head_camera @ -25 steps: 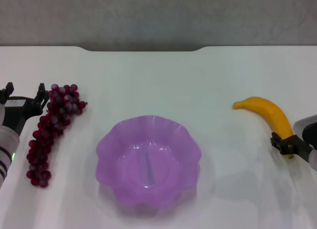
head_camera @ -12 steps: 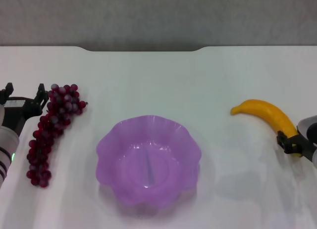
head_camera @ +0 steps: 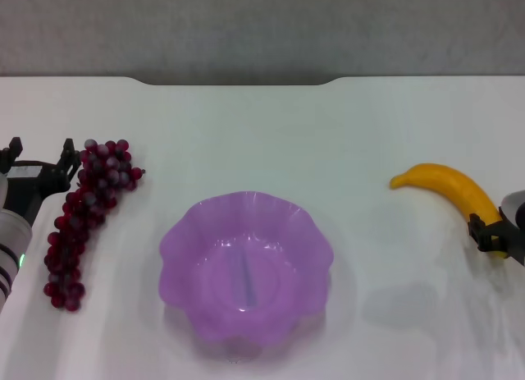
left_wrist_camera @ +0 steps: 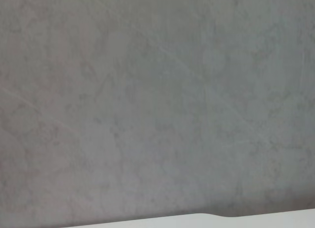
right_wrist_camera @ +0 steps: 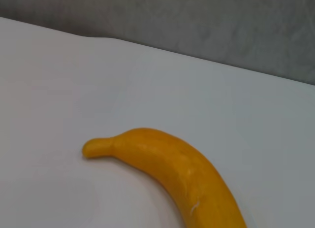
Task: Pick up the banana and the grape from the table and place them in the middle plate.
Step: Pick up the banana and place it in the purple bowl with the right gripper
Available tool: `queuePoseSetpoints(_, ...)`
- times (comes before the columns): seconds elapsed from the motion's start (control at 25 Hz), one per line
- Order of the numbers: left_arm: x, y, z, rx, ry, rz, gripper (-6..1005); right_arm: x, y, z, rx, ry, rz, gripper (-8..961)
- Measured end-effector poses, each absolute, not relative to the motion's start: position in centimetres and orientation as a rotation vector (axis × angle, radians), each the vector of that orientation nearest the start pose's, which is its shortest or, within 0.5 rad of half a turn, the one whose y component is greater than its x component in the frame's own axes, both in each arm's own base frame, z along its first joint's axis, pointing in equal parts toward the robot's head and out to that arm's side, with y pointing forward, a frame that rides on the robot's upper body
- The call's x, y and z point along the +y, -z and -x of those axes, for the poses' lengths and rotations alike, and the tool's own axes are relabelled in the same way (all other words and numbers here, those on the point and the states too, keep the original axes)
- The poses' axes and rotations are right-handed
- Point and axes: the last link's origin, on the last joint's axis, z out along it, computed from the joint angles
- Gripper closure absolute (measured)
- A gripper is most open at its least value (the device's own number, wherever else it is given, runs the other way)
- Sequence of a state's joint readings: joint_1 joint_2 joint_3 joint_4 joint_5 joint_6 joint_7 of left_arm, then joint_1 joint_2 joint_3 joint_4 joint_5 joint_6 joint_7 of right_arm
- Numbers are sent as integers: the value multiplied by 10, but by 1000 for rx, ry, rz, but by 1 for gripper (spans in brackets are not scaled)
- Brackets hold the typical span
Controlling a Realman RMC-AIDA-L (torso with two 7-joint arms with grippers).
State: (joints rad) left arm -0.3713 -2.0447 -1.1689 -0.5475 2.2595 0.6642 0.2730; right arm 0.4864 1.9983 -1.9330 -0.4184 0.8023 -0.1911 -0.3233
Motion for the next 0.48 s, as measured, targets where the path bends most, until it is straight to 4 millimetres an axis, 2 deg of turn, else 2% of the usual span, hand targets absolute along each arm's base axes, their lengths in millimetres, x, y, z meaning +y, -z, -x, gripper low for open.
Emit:
queuePoseSetpoints(0.16,369,8,326,-673,423,1530,199,376,26,-370,827,21,1780,480)
queuePoseSetpoints(0.36,369,8,326,-673,423,1530,199,387,8,-367,763,-10,1717,482)
queuePoseSetpoints(0.48,369,8,326,-673,423,1530,199,396,-1,-358,725,-38,1693,482)
